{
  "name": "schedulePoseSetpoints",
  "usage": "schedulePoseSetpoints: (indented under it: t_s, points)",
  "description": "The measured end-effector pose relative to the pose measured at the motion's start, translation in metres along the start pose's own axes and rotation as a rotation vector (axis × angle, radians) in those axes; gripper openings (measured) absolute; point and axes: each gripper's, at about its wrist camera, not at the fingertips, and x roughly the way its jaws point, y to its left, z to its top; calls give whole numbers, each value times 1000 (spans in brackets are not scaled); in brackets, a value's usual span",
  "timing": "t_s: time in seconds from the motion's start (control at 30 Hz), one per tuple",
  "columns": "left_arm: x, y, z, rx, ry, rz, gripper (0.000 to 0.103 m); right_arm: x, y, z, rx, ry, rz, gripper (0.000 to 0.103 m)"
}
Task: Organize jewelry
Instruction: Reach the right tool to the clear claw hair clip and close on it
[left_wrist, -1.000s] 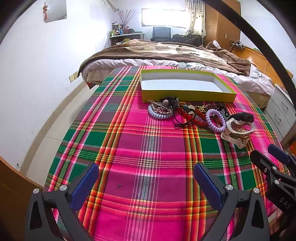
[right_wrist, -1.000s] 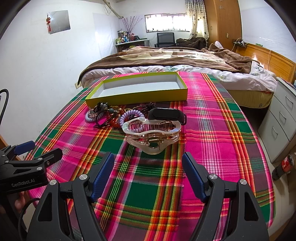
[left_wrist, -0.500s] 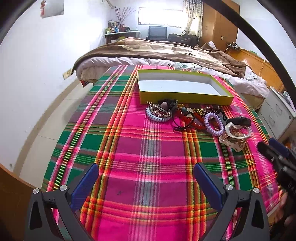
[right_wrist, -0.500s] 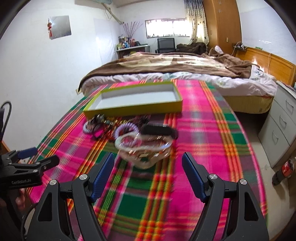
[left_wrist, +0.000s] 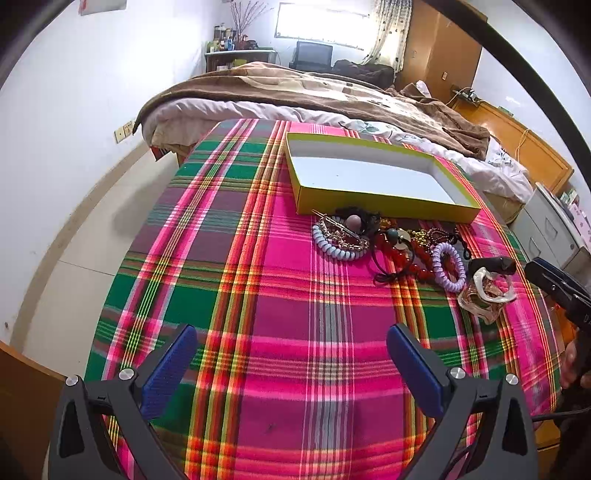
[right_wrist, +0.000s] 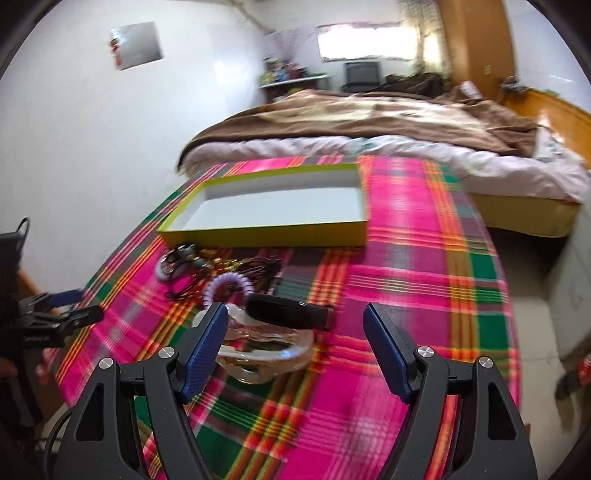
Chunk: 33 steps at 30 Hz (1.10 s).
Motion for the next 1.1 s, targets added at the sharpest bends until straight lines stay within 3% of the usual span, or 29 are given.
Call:
schedulePoseSetpoints:
  t_s: [0.13, 0.23, 0.47, 0.67, 0.97, 1.03, 1.1]
  points:
    - [9, 1, 4, -4, 20, -13, 103, 7, 4, 2, -44, 32, 18, 76]
    - [13, 3, 5, -17, 25, -22, 103, -7, 13, -4, -56, -6, 80, 76]
    - [29, 7, 6, -32, 57, -34, 103, -2, 60, -16, -291, 31, 108, 73]
    - [35, 11, 3, -29, 88, -33, 103, 21, 75, -18, -372, 93, 79, 51]
    - [34, 15, 2, -35, 102, -61, 103, 33, 85, -18, -419, 112, -7, 40]
    - [35, 16, 3, -44, 105, -65, 103, 32, 85, -18, -419, 104, -23, 32]
    - [35, 18, 4, -55, 105, -70, 103, 31, 83, -17, -406, 103, -17, 13]
